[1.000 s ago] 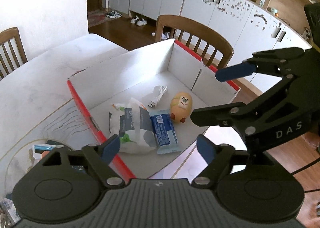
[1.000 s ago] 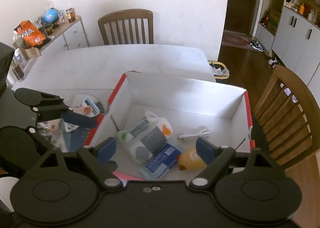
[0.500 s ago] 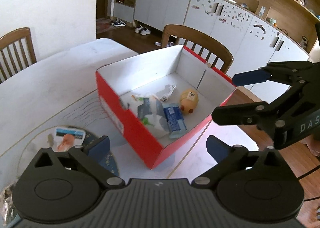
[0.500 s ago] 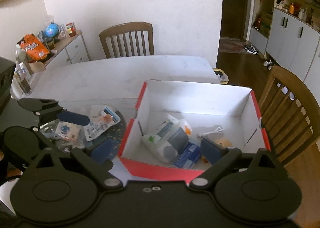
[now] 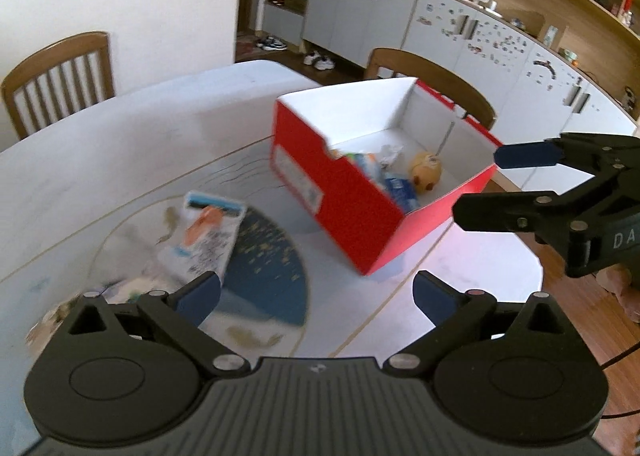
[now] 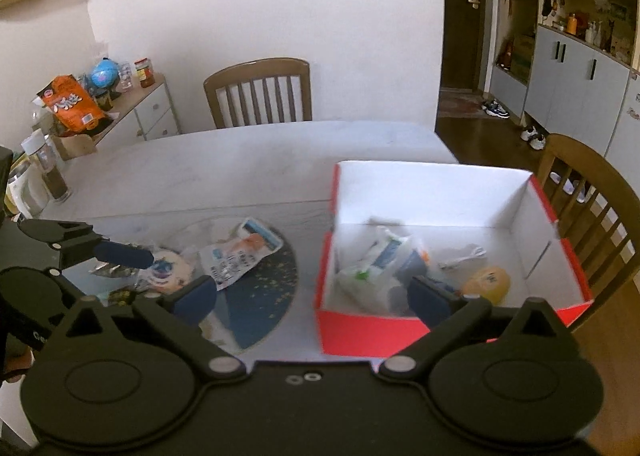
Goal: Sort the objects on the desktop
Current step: 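Lift both grippers out of the red box, then move both open grippers back over the snack packets on the table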
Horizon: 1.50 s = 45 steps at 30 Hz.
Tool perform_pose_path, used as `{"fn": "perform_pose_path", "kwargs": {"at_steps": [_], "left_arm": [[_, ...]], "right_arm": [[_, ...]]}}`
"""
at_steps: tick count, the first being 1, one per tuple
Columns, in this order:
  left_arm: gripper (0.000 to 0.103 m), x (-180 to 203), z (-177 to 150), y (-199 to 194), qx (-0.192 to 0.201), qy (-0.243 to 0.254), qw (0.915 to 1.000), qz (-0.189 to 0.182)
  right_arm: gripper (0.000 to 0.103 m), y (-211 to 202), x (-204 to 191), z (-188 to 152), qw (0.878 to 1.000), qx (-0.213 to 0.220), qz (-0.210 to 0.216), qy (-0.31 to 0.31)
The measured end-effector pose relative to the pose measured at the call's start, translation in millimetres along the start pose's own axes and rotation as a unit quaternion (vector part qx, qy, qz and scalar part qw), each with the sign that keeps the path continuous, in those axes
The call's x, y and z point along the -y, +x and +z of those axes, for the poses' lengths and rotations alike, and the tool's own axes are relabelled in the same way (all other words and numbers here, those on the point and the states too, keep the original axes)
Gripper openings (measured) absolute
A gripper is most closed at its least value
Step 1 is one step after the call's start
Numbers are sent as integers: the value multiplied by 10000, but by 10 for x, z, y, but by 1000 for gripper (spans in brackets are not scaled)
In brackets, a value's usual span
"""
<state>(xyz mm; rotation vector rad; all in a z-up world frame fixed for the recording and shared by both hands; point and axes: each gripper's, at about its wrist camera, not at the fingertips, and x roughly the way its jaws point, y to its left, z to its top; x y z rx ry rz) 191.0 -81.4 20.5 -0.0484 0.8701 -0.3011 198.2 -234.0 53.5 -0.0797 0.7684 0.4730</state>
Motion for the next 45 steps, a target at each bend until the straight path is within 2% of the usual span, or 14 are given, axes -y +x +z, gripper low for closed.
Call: {"fn": "perform_pose_path", "kwargs": {"at_steps": [11,19,36,45], "left_arm": [[103,-494,-409,-202,-49,-456,9984,340],[103,-693,-636,-238,-82,-685,9962,523],[103,-1108,-1012,-129,-135,-1073,9909,800],[103,-1299,-1092,-31,-150,-1260,9870,984]], "right_arm": [[103,187,-523,-113,9997,21,169,-196],[103,348,-766,-188,9991,-81,335,-234],[103,774,-1220,-279,9964,-395,638,-406],[102,1059,-1373,-341,9954,-628,636,-355]]}}
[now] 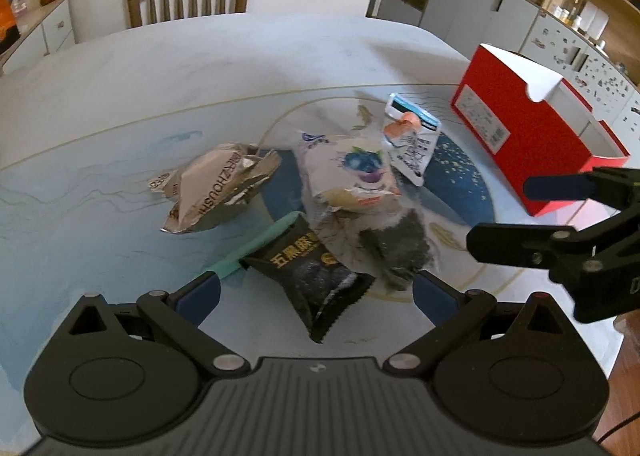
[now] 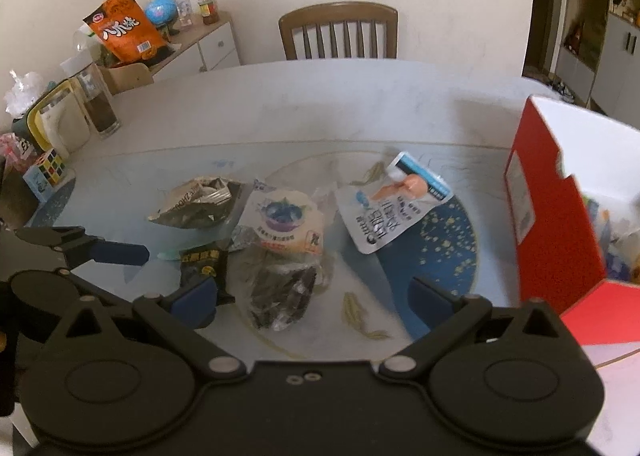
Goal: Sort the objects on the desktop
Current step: 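Move both open grippers back over the snack packets on the table, then grasp the black snack packet with the left gripper while the right gripper grasps the clear dried-food bag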
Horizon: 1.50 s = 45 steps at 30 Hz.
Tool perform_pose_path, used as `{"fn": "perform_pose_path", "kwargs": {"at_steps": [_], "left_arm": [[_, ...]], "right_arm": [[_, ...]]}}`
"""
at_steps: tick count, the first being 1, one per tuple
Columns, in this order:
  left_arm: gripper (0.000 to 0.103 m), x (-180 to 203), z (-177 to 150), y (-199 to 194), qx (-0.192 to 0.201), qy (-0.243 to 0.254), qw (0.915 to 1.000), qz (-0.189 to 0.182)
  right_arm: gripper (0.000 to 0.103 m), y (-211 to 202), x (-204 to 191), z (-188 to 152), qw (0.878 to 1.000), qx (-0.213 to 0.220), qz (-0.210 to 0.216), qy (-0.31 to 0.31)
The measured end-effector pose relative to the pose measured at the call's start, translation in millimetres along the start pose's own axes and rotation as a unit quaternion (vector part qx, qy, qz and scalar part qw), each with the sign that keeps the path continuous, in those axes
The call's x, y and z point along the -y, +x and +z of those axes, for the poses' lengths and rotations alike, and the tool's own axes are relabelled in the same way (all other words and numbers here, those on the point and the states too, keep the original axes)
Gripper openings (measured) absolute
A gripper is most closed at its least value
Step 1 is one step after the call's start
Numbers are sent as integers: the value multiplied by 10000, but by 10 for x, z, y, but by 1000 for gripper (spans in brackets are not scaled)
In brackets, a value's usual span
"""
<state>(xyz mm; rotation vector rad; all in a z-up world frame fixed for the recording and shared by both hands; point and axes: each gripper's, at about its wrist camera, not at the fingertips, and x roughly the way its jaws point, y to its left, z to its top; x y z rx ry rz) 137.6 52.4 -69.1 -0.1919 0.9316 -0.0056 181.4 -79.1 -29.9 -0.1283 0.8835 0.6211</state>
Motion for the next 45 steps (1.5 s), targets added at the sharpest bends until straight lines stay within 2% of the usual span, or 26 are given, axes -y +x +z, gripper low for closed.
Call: {"fn": "perform_pose_path", "kwargs": {"at_steps": [6,14,18,22,24,27,29,31,33,38,40,45], "left_arm": [[103,-89,4,95,-30,-149,9998,140],[102,-141,-33,162,66,-177,9997,147],[101,-108,-42,202,38,-49,9999,132],[88,-62,-49,214,54,67,9999,114],[86,-47,-48,222,49,74,9999,99],[75,-16,-42,224,86,132,9998,132],[72,7,-40,227,100,192,9996,168],[61,20,-42,238,93,227,9995,188],[55,28,-50,251,76,264,9995,185],[52,52,-58,242,157,381,9989,214],[48,55,-64,226,205,410,9987,226],[48,52,-71,194,231,405,9985,278]], "right_arm": [[102,157,1,4,9997,-86,7,225],[96,319,49,-1,9984,-278,33,484],[90,401,73,13,9973,-391,52,614],[85,488,71,20,9961,-504,91,716],[84,524,58,15,9959,-557,89,711],[80,567,42,17,9953,-621,101,731],[78,596,31,17,9950,-660,110,735],[73,624,22,11,9946,-705,121,750],[70,651,15,6,9941,-751,131,775],[61,674,4,8,9934,-799,187,804],[54,674,6,15,9931,-808,212,826],[46,664,11,20,9924,-818,299,872]]}}
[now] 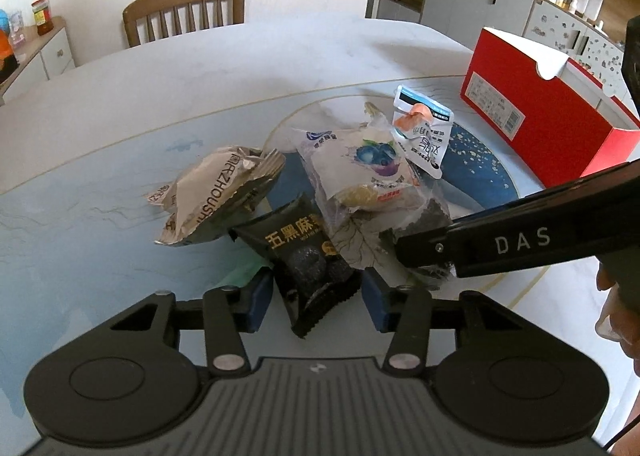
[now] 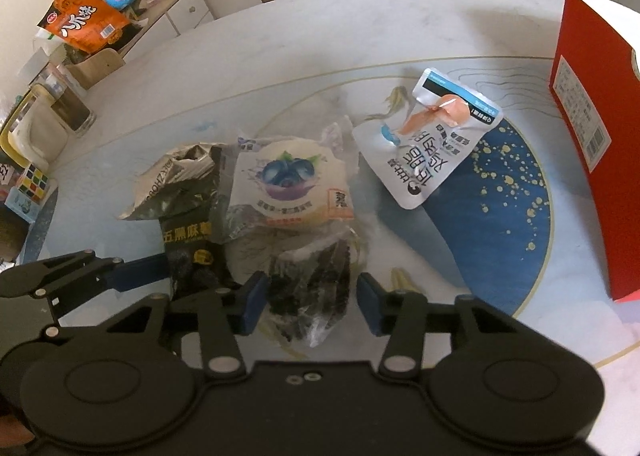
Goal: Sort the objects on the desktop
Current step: 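Grasp the black snack packet with the left gripper while the right gripper grasps the clear dried-food bag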
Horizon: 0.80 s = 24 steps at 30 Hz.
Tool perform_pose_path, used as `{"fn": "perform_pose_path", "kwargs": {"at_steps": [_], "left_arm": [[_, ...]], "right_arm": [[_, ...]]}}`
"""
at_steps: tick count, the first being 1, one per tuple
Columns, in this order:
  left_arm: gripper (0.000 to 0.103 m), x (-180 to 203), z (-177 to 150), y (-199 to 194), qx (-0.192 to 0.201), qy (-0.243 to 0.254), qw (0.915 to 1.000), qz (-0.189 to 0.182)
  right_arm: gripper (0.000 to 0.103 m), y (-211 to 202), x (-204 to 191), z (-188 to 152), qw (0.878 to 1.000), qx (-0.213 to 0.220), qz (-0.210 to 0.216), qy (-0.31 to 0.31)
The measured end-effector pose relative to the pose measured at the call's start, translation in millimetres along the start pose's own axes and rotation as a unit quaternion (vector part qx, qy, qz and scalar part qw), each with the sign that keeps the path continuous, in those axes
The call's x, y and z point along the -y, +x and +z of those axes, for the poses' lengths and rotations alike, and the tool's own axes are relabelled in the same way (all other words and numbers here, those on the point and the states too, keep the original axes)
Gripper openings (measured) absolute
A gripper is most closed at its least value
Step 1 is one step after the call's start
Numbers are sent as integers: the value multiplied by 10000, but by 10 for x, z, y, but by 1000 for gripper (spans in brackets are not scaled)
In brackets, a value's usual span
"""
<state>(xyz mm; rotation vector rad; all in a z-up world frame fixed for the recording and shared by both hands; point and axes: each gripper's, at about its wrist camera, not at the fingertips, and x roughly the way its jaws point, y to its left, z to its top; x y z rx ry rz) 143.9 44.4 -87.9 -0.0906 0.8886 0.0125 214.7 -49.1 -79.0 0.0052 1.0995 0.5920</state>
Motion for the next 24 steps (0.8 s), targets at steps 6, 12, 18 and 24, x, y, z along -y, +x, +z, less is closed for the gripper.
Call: {"fn": "perform_pose_path", "kwargs": {"at_steps": [6,12,18,24], "left_arm": [[48,30,-13,-56,74,113,9999,19],[48,38,22,40,-35,130,9999,64],[38,46,52,17,67,152,9998,87],[26,48,66,-44,145,119,9997,131]], "right_arm": [[43,0,5,7,10000,-19,31,-6],[38,-7,11,6,10000,-17,51,7],[32,-39,62,15,10000,17,20,66],[28,-112,99,6,9999,70,-49,60]]}}
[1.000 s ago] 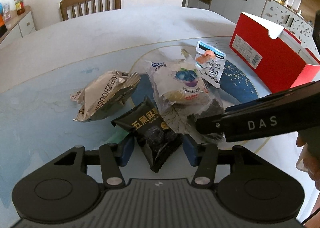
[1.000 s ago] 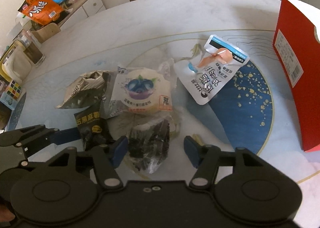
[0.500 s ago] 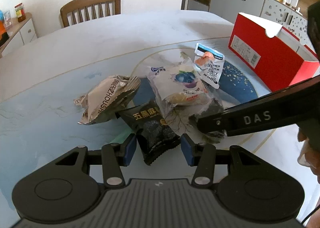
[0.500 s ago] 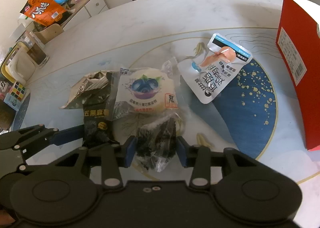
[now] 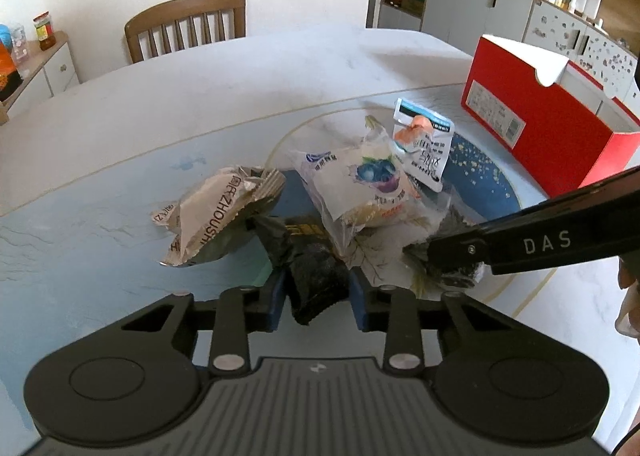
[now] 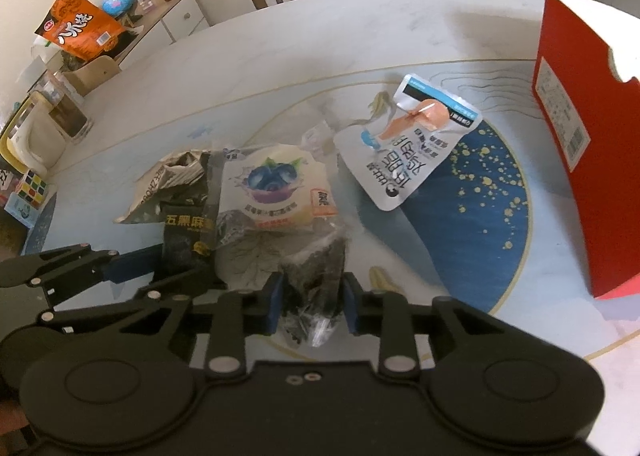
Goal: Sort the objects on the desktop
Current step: 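Grasp the black snack packet with the left gripper while the right gripper grasps the clear dried-food bag, then carry the black packet and clear dried-food bag over the red box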
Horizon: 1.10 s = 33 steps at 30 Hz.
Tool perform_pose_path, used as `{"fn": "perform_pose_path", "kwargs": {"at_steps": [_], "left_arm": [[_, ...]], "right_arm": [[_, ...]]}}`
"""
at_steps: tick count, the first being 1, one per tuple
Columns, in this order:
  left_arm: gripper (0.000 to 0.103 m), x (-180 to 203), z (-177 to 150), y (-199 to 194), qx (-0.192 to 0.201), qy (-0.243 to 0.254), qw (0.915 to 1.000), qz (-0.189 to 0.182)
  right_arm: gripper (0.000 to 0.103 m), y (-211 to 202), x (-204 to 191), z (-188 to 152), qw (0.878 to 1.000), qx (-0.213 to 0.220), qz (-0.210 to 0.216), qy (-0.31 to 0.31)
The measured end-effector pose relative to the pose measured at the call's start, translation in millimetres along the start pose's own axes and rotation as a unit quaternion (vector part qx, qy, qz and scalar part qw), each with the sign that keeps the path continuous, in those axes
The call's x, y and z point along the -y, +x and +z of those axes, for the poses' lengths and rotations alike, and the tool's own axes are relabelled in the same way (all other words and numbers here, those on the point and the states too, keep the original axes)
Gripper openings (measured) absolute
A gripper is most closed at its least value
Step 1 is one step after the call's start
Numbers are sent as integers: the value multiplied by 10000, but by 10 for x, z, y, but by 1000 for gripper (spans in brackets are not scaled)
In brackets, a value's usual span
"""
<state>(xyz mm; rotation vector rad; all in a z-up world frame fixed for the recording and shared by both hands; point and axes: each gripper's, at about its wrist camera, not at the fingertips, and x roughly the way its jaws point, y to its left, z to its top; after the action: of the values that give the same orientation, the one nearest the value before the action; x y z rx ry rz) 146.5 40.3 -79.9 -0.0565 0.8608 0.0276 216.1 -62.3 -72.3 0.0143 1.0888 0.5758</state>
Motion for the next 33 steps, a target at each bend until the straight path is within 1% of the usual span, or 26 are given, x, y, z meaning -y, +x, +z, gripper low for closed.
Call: {"fn": "perform_pose_path", "kwargs": {"at_steps": [2,7,14,27,33], "left_arm": [[26,7,6,-19,7,8,10000,-9],[21,10,-14,-70,59,3,10000,-16],[19,18,-29,-244,109,-143,9997,-171],[12,292,57,-543,351,-107,9982,-470],[11,488,143,-682,547,84,9965,-633]], "right_arm": [[27,-34,11,-10,10000,13,-2,-3],[26,-130,58,-39,10000,66,-48,11],[26,-306,132,-73,9999,116,15,37],[26,-700,254,-139,9993,309,65,215],[26,-916,340,-166,9988,452,43,209]]}}
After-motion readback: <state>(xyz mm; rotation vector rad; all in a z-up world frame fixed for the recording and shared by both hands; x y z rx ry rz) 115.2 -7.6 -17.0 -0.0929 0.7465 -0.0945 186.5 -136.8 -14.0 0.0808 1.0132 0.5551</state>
